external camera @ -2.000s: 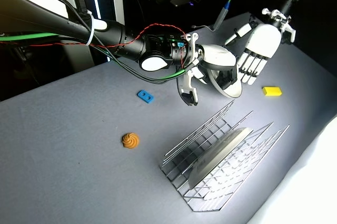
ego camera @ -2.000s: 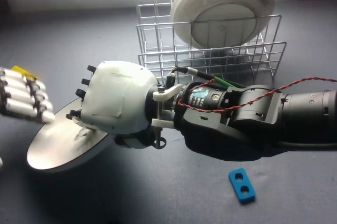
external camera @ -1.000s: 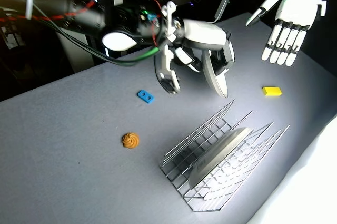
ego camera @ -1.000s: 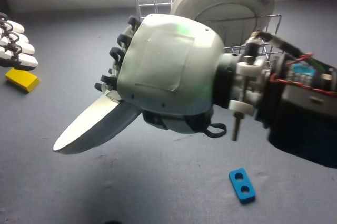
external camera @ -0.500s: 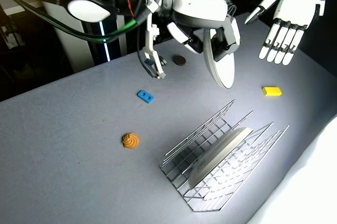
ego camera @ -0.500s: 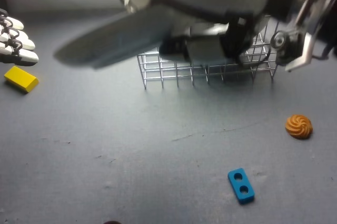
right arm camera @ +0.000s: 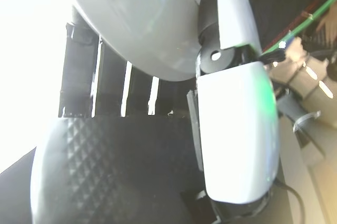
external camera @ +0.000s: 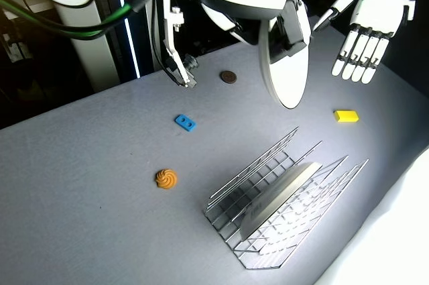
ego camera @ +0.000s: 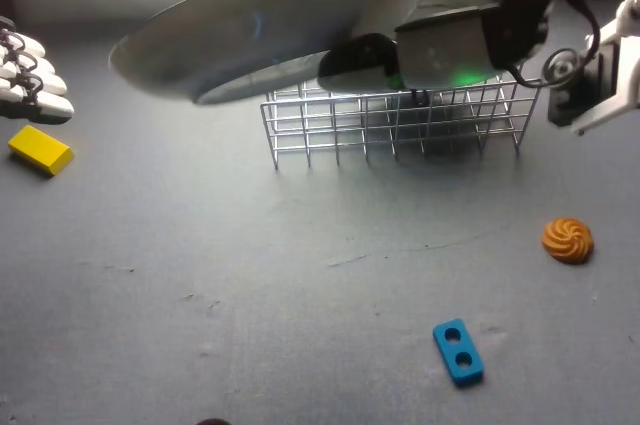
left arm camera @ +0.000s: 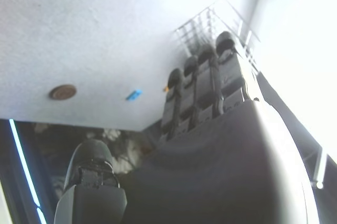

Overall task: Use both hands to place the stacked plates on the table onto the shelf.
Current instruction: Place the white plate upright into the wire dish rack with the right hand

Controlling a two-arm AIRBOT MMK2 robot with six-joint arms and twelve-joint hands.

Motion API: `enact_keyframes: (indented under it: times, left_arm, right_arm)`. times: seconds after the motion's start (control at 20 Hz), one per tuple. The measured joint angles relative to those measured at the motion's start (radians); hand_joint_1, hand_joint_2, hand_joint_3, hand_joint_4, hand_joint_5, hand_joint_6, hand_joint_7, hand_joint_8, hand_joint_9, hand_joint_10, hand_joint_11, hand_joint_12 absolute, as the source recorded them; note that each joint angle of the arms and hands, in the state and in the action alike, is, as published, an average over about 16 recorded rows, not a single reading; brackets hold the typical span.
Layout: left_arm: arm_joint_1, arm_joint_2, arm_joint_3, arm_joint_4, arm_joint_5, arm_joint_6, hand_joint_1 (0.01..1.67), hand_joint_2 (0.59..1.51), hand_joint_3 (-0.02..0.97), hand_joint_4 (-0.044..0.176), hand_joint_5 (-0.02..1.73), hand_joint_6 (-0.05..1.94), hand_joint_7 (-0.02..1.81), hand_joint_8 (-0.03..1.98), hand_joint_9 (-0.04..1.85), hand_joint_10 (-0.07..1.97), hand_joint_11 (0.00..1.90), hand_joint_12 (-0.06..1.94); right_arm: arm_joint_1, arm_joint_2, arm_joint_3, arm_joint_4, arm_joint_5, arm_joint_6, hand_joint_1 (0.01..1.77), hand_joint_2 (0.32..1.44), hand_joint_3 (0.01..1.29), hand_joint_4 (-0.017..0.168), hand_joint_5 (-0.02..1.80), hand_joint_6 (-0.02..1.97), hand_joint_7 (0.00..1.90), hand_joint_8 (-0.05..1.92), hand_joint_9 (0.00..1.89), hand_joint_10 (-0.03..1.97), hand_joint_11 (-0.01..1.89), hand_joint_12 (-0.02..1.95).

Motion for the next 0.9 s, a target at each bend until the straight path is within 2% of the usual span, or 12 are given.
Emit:
enact_keyframes:
  times: [0.2, 0.4, 0.65, 0.9]
  left_arm:
    - [-0.011, -0.003, -0.006, 0.01, -0.007, -0.005, 0.01, 1.145, 0.011, 0.005, 0.1, 0.02, 0.09, 0.01, 0.09, 0.02, 0.04, 0.07]
    - [-0.024, -0.004, -0.017, 0.021, -0.011, -0.009, 0.02, 1.146, 0.011, 0.004, 0.1, 0.02, 0.1, 0.01, 0.09, 0.02, 0.04, 0.08]
    - [-0.038, -0.005, -0.036, 0.034, -0.009, -0.01, 0.02, 1.146, 0.012, 0.004, 0.11, 0.02, 0.1, 0.01, 0.1, 0.02, 0.03, 0.09]
    - [-0.048, -0.005, -0.046, 0.036, -0.01, -0.01, 0.02, 1.147, 0.011, 0.005, 0.11, 0.02, 0.1, 0.01, 0.1, 0.02, 0.03, 0.11]
  right_arm:
    - [0.027, 0.008, 0.034, -0.097, -0.073, 0.216, 1.19, 1.0, 0.01, -0.006, 0.98, 0.78, 1.09, 1.01, 1.13, 0.87, 0.9, 1.3]
    - [0.054, 0.006, 0.075, -0.111, -0.15, 0.343, 1.2, 1.0, 0.01, -0.007, 0.98, 0.76, 1.09, 1.01, 1.13, 0.89, 0.9, 1.31]
    - [0.075, 0.005, 0.127, -0.086, -0.218, 0.404, 1.21, 1.0, 0.01, -0.008, 0.97, 0.78, 1.08, 1.02, 1.12, 0.91, 0.9, 1.32]
    - [0.076, 0.003, 0.172, -0.066, -0.233, 0.409, 1.23, 1.0, 0.01, -0.008, 0.98, 0.77, 1.08, 1.0, 1.12, 0.88, 0.9, 1.32]
